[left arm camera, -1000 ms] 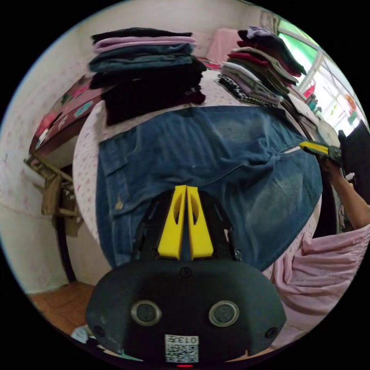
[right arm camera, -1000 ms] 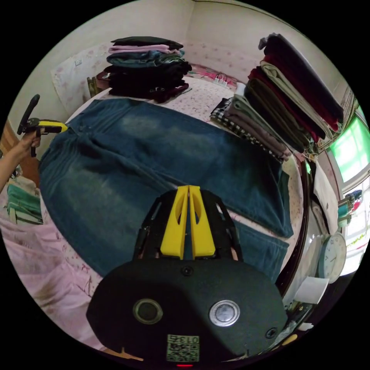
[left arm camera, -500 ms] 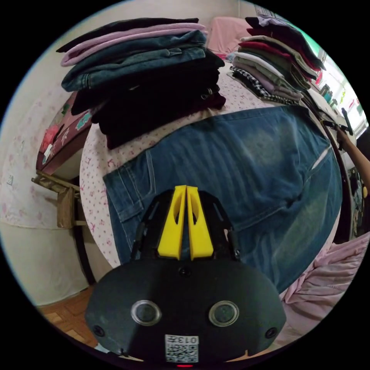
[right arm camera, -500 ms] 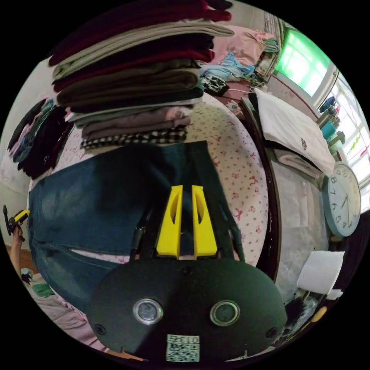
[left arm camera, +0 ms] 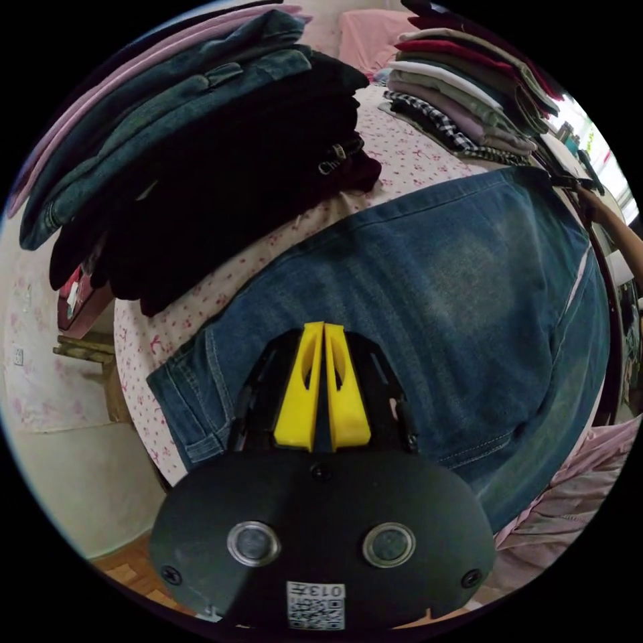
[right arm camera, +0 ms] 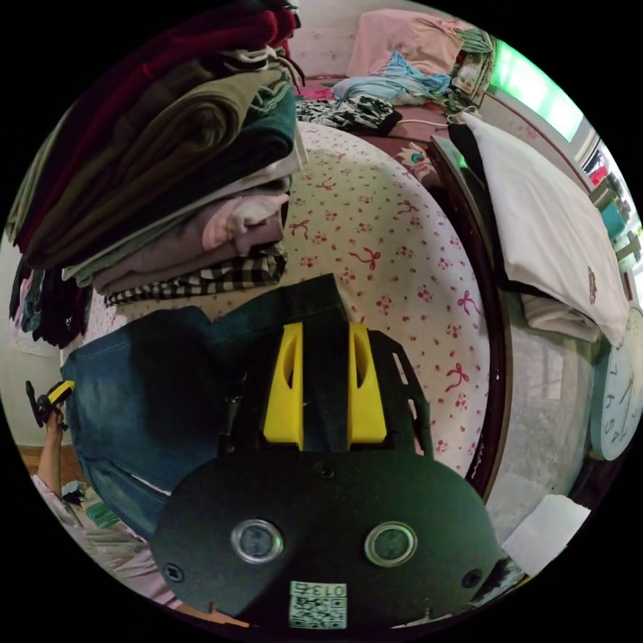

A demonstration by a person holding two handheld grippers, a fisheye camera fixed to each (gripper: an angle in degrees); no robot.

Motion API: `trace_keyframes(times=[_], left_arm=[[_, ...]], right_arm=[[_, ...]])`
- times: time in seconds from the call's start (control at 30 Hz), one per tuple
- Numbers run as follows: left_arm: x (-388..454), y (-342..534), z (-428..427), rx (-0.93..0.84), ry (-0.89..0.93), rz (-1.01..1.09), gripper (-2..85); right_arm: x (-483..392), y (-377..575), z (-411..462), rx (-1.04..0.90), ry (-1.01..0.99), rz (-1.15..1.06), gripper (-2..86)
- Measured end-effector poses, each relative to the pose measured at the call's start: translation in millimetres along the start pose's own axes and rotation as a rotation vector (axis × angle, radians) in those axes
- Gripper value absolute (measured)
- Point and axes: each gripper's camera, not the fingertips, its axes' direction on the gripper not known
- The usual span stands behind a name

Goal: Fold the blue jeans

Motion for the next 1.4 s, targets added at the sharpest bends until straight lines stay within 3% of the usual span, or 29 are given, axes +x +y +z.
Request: trace_keyframes(times=[0.17,0.27,0.33,0.43,0.5,0.57,0.63,0.73,0.83,1.13,1.4], left_arm=[[-4,-6,4,0.020,0.071,-0.084,-0.4],[0,-11,3,0.003,0.026,-0.086,-0.4],[-2,-11,0,0.012,-0.047,-0.107,-0.3],[-15,-9,6,0.001,0.002,-0.124,-0.2],[-20,-11,3,-0.005,-0.017,-0.140,0.1],[-21,-14,-6,0.013,-0.075,-0.094,0.9],[-22,-17,-12,0.016,-0.085,-0.035,2.5],[-25,-27,-15,-0.009,-0.150,0.037,6.0],[-30,-39,-15,-0.029,-0.162,0.080,8.4],[-36,-56,20,-0.220,-0.141,0.270,12.0],[-39,-45,24,-0.201,-0.029,0.320,8.2]], right_arm=[[5,6,1,-0.017,-0.067,-0.054,3.6],[-10,11,-5,-0.011,0.063,-0.131,2.9],[-8,20,-28,0.116,0.167,-0.089,2.5],[18,26,-23,0.082,0.049,-0.010,2.3],[16,34,-24,0.074,0.155,-0.001,2.3],[6,48,-41,0.188,0.203,-0.032,2.8],[-18,57,-52,0.240,0.155,-0.171,3.4],[-101,77,-43,0.174,0.041,-0.602,4.9],[-166,91,-30,0.178,0.013,-0.792,5.5],[-274,82,35,0.004,0.024,-1.025,9.2],[-296,74,62,-0.137,0.032,-1.049,7.8]])
